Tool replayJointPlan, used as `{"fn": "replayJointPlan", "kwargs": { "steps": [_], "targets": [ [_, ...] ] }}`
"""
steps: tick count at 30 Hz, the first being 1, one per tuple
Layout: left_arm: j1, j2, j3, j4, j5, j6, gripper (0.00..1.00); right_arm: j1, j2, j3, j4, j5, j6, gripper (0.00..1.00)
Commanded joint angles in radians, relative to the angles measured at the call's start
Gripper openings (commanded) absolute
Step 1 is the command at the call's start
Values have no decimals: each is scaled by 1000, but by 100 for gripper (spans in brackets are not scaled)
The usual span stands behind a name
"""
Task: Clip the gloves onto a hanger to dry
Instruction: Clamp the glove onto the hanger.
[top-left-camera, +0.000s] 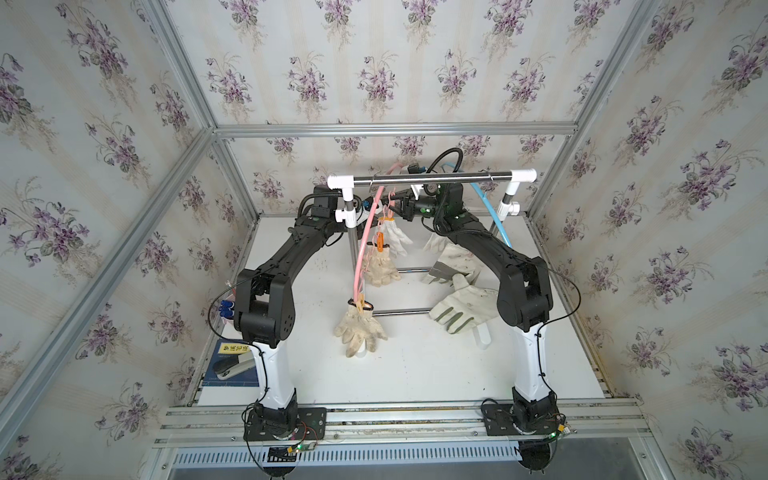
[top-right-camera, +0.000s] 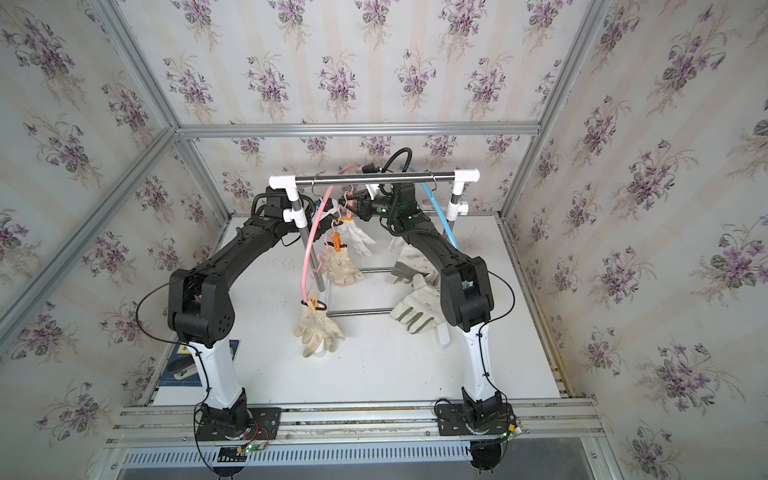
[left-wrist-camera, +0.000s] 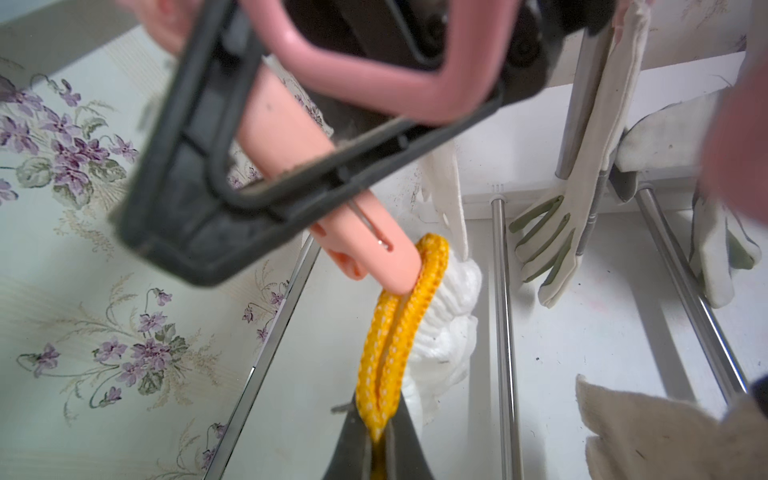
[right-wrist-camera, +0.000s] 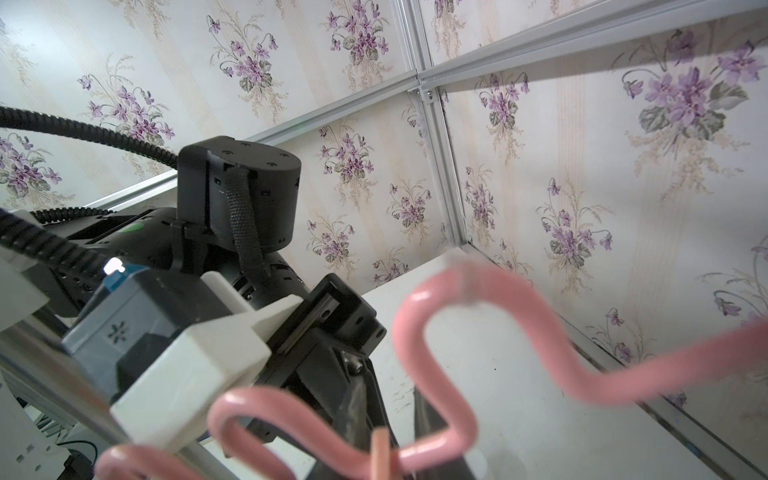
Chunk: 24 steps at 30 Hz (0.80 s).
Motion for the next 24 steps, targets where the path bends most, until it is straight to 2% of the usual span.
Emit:
{"fn": "replayJointPlan", "kwargs": {
  "steps": [1, 24],
  "targets": [
    [1, 10, 21, -1, 46, 21, 0, 0, 9, 4, 1, 10, 15, 13],
    [-10, 38, 69, -26, 65, 29, 0, 8, 14, 10, -15, 12, 0, 12]
  ]
}}
